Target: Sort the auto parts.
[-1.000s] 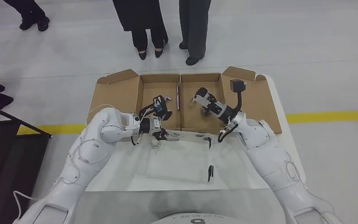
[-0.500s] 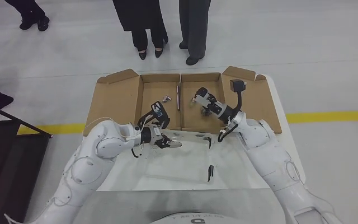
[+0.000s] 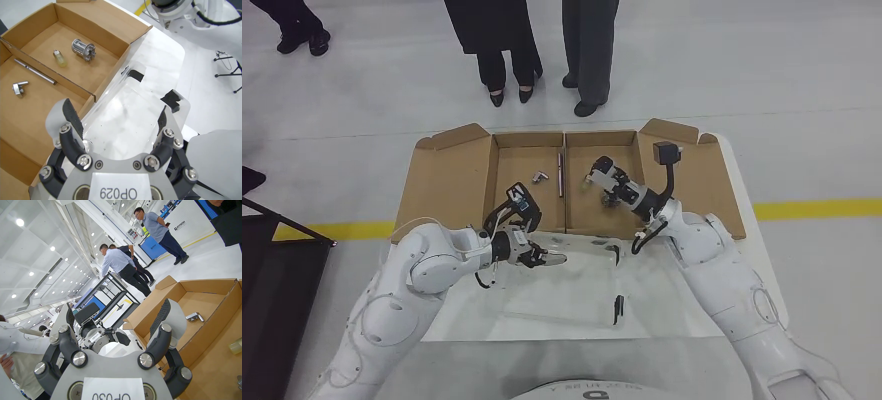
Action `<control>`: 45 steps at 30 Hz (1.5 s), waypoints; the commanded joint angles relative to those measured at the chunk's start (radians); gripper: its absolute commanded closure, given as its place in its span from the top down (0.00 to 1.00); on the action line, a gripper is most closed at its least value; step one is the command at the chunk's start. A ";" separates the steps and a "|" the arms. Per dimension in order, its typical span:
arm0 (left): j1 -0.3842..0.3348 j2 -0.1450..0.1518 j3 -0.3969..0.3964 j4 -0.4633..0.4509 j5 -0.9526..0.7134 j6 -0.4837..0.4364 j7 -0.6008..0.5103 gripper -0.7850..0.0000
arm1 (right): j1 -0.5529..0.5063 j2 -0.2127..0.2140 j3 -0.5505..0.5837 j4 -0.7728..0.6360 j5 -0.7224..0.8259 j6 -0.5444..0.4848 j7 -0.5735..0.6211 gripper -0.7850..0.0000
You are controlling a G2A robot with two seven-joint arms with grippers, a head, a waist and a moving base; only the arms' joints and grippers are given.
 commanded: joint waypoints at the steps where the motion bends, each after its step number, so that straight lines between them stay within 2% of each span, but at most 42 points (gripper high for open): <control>1: 0.000 0.000 0.000 0.000 0.000 0.000 0.000 1.00 | 0.000 0.000 0.000 0.000 0.000 0.000 0.000 1.00; 19: 0.002 0.000 0.001 -0.002 0.004 0.003 0.002 1.00 | 0.000 0.000 0.000 0.000 0.000 0.000 0.000 1.00; 22: 0.036 0.004 0.004 -0.062 0.116 0.073 0.000 1.00 | 0.000 0.000 0.000 0.000 0.000 0.000 0.000 1.00; 27: 0.149 0.012 0.009 -0.178 0.294 0.218 -0.022 1.00 | 0.000 0.000 0.000 0.000 0.000 0.000 0.000 1.00; 29: 0.183 0.015 0.006 -0.207 0.337 0.280 -0.042 1.00 | 0.000 0.000 0.000 0.000 0.000 0.000 0.000 1.00; 32: 0.204 0.016 0.008 -0.226 0.313 0.297 -0.076 1.00 | 0.000 0.000 0.000 0.000 0.000 0.000 0.000 1.00; 35: 0.188 0.015 -0.002 -0.206 0.239 0.297 -0.101 1.00 | 0.000 0.000 0.000 0.000 0.000 0.000 0.000 1.00; 39: 0.129 0.011 0.009 -0.168 0.152 0.284 -0.185 1.00 | 0.000 0.000 0.000 0.000 0.000 0.000 0.000 1.00; 45: 0.059 0.000 0.080 -0.096 0.175 0.351 -0.266 1.00 | 0.000 0.000 0.000 0.000 0.000 0.000 0.000 1.00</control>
